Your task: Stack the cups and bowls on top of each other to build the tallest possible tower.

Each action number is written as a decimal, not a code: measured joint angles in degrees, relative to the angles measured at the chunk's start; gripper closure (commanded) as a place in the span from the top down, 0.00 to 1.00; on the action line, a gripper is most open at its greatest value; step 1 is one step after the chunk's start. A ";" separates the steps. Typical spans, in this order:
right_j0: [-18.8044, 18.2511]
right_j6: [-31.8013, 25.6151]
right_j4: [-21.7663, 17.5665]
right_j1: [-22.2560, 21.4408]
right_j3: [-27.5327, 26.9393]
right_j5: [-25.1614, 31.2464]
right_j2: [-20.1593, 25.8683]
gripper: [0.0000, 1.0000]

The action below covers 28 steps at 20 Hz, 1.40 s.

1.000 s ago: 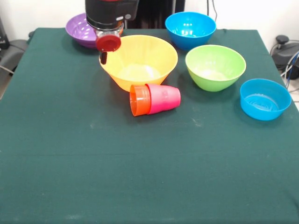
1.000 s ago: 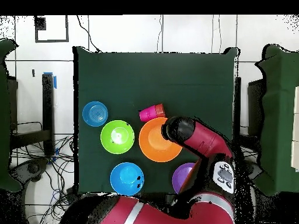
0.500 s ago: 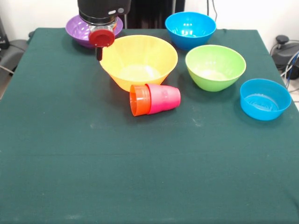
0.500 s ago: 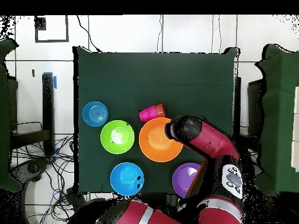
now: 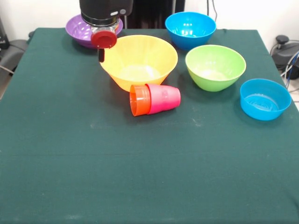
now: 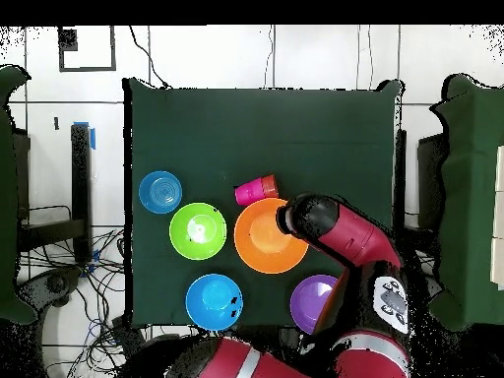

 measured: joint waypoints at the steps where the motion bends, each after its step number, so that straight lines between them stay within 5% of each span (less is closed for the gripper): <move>1: -0.09 0.00 0.01 0.03 0.01 -0.42 0.09 0.00; 12: -1.56 0.00 0.01 1.76 0.15 -8.58 2.08 0.00; 28: -1.72 0.00 1.13 3.49 0.28 -9.05 3.45 0.00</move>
